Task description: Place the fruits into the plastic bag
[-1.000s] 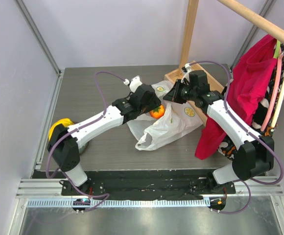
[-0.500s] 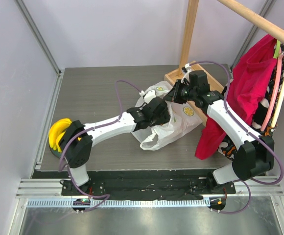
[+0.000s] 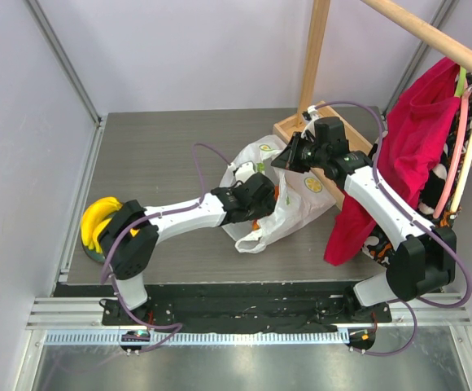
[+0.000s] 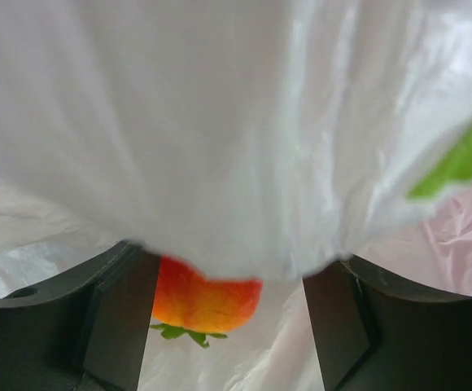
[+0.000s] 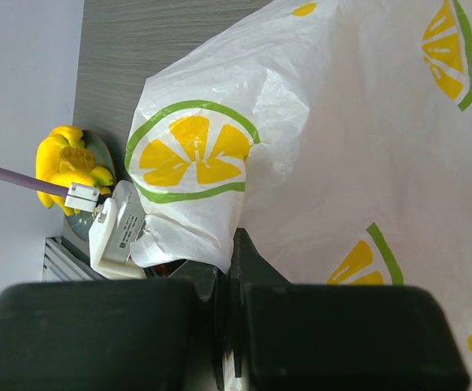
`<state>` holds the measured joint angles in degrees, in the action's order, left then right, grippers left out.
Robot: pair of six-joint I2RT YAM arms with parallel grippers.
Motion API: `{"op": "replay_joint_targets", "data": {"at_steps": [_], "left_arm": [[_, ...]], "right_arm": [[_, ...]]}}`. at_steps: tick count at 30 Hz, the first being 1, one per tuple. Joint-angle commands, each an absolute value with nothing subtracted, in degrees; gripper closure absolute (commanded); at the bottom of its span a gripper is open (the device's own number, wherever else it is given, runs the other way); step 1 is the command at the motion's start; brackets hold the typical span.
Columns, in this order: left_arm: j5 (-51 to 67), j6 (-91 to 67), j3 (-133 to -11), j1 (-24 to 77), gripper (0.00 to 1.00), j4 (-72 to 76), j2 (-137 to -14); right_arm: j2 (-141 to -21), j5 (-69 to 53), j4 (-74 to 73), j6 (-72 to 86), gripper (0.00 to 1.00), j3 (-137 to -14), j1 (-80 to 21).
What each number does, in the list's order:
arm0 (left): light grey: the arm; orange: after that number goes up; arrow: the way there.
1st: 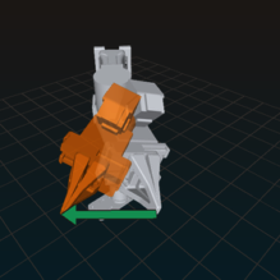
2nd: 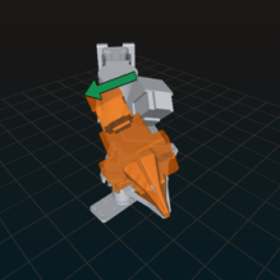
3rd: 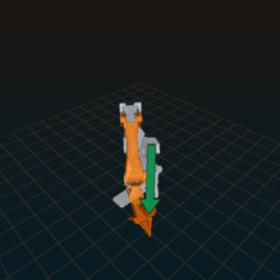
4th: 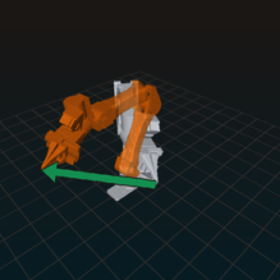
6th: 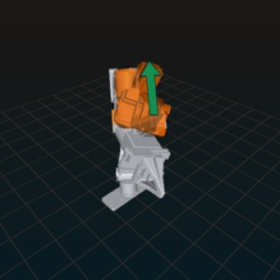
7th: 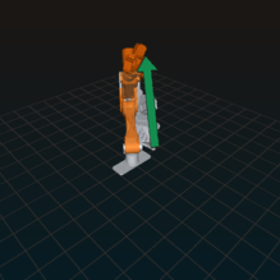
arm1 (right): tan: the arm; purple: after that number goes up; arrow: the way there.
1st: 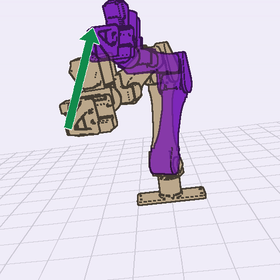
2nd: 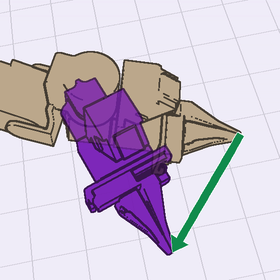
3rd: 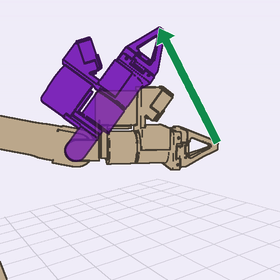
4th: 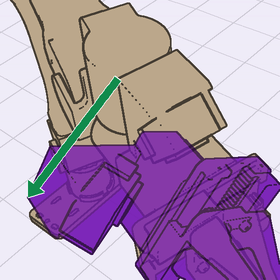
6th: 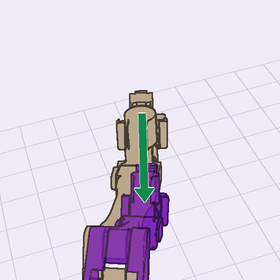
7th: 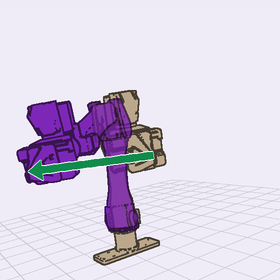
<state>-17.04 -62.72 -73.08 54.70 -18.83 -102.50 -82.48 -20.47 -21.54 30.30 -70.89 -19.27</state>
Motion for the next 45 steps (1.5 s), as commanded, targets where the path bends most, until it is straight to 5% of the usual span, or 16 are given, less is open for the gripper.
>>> {"op": "replay_joint_targets", "data": {"at_steps": [1,13,28,45], "left_arm": [[-18.6,-62.9,-72.9,54.8,0.24,-16.8,-102.7],[-19.4,-59.1,-71.6,54.8,0.17,-14.6,-99.1],[-6.9,-46.7,-58.0,51.0,0.14,-2.5,-77.0],[-16.2,-40.9,-47.3,30.1,0.11,-24.4,-52.2]], "right_arm": [[-79.8,-20.1,-20.2,30.2,0.99,-71.3,-19.1],[-79.7,-19.9,-20.3,30.4,0.99,-71.2,-19.1],[-79.7,-20.0,-20.2,30.2,0.99,-70.8,-19.1],[-79.5,-19.8,-20.1,30.1,0.99,-70.7,-19.1]]}}
